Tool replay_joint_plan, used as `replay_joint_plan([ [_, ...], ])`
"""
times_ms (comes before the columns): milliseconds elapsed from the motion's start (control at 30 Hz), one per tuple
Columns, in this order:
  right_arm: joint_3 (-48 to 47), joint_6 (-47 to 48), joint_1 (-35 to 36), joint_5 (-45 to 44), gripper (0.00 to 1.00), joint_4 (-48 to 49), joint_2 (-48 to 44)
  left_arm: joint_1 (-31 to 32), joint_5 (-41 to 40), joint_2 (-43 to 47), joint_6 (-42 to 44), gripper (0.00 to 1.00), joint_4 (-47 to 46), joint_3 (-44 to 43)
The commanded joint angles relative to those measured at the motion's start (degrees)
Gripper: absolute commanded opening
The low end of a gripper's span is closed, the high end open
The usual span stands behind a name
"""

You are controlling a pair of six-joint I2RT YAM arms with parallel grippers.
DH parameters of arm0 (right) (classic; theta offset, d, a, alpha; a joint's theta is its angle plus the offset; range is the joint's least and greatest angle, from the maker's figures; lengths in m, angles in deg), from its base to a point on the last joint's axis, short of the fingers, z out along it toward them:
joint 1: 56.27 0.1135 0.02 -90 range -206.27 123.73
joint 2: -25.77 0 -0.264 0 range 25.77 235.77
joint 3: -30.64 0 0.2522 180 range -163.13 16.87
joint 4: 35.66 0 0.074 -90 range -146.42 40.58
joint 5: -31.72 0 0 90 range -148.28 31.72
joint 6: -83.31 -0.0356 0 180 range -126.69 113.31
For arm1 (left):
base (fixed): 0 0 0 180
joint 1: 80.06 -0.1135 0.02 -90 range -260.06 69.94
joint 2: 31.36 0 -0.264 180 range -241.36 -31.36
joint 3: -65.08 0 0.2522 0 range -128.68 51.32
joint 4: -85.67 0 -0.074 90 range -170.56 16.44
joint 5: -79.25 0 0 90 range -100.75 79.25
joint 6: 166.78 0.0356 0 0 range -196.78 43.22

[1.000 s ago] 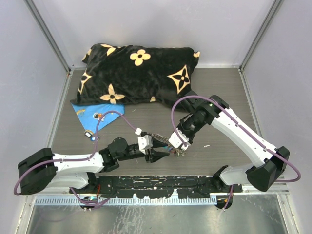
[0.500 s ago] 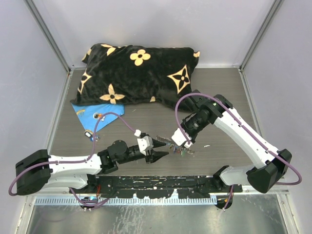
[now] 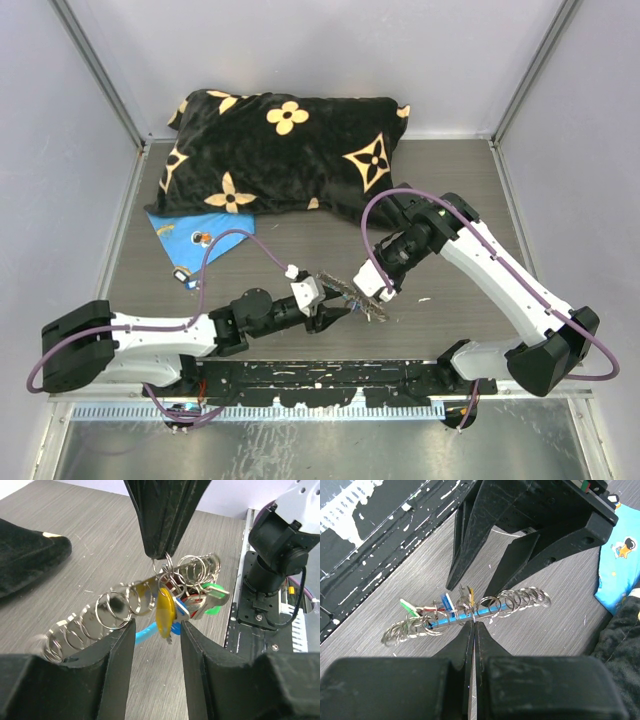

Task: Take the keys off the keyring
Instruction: Pick up the key from the keyring.

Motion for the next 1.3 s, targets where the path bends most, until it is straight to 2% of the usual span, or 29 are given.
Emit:
replay_joint_plan([
  [0,-2.7,0.4,-0.3,3.7,0.01,-0.4,-1.9,0.5,-3.8,-1.1,0.7,0.42,-2.9,-3.2],
  [200,-2.5,0.5,-0.4,3.8,0.01,-0.4,-2.1,0.7,-4.9,-2.4,1.0,0.35,-3.2,-4.4],
  [567,-1.9,-0.4,-0.8,3.5,0.01,0.3,-1.9,3.1,-11.7,-4.6,-0.9,0.34,-3.3,-7.1],
  [667,-1.7,-0.7,-0.9,3.3,0.01,0.5,-2.2,3.3,-11.5,-4.9,-0.8,0.26,-3.3,-7.5],
  [767,-1.4,-1.0,-1.0,3.0,0.01,0.8,-2.4,3.3,-10.7,-4.1,-0.3,0.08,-2.0,-7.6],
  [800,-1.2,-1.1,-1.0,2.8,0.01,0.9,-2.6,3.3,-10.3,-3.5,0.1,0.01,-1.0,-7.6],
  [833,-1.1,-1.2,-1.1,2.7,0.01,1.0,-2.7,3.3,-10.2,-2.6,0.6,0.00,0.4,-7.6],
  [1100,0.4,-2.6,-2.5,2.9,0.01,1.7,-4.0,3.3,-8.5,8.0,3.5,0.00,18.3,-9.0],
  [1267,2.3,-2.8,-3.3,5.3,0.01,2.9,-4.5,3.3,-4.9,10.2,3.2,0.00,26.8,-11.9],
])
